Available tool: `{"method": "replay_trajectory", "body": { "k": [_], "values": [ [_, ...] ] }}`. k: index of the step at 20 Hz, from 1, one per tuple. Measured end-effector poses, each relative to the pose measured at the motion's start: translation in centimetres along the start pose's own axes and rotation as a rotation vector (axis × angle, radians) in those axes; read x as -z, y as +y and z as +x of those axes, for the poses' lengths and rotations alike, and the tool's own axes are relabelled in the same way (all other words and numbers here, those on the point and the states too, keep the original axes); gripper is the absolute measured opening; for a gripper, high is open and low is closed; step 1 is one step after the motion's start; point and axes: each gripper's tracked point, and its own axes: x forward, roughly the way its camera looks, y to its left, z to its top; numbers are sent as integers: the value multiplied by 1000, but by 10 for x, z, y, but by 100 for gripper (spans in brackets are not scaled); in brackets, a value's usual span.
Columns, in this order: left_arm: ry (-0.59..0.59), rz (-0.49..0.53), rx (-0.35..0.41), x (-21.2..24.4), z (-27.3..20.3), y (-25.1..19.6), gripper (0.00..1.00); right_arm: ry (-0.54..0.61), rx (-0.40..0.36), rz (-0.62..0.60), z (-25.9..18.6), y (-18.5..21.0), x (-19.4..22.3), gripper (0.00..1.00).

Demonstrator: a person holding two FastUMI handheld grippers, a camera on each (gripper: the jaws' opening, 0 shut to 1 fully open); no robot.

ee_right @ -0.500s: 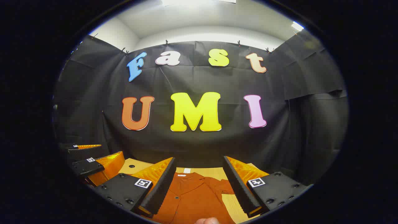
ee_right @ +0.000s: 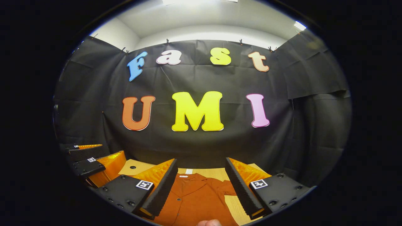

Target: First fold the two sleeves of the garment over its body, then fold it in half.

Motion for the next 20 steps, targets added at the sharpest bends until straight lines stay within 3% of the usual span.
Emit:
{"method": "replay_trajectory", "body": {
  "k": [20],
  "values": [
    [-12,18,-12,-4,12,-8,98,7,8,-1,12,-11,2,96]
  ]
}}
